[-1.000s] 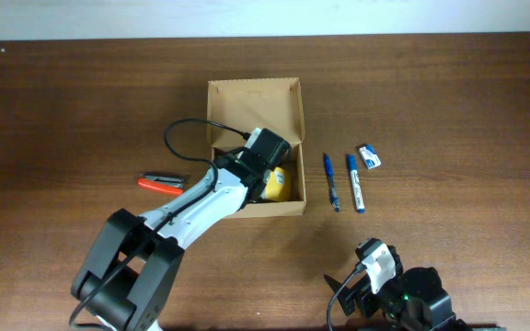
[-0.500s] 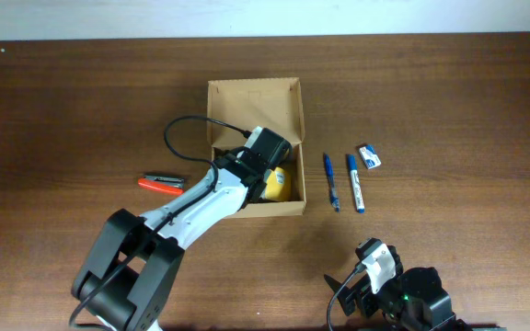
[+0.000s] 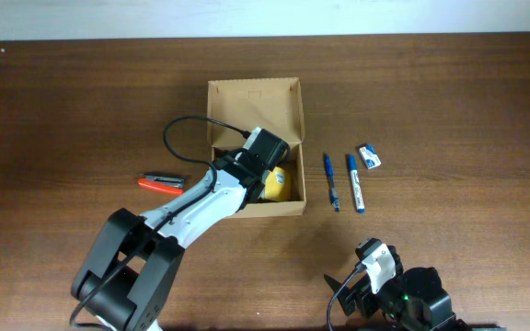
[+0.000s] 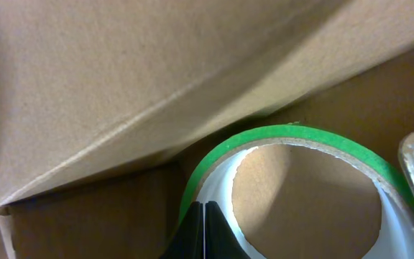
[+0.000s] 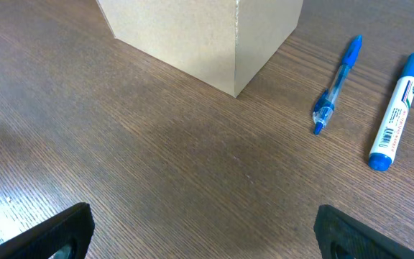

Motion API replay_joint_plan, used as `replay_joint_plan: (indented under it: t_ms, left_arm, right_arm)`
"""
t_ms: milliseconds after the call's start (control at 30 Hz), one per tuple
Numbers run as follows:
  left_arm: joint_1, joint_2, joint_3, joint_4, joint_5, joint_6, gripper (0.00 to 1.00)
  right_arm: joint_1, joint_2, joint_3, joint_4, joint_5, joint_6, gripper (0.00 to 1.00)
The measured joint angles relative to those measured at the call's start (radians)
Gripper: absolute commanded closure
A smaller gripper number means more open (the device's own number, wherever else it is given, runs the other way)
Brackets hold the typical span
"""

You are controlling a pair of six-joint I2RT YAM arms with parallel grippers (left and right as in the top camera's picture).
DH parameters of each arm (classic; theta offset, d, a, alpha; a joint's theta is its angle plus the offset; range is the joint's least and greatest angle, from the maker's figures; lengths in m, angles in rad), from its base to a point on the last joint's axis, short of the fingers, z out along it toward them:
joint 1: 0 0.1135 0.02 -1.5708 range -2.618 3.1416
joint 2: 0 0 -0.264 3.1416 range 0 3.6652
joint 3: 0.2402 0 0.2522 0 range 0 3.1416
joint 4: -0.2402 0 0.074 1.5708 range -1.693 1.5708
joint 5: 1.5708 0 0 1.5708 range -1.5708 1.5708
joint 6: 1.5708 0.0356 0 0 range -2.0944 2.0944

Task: Pack container
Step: 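Push the pad down inside the box with the left gripper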

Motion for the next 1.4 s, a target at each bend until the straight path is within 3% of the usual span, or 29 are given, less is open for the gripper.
replay_joint_plan:
  t_ms: [700, 1400]
  left_arm:
    - [0.000, 0.000, -0.004, 0.007, -0.060, 0.060, 0.98]
    - [-0.009, 0.000, -0.015, 0.016, -0.006, 0.060, 0.98]
  right_arm:
    - [0.000, 0.000, 0.000, 0.000, 0.000, 0.000, 0.01]
    - [0.000, 0.000, 0.000, 0.000, 0.000, 0.000, 0.01]
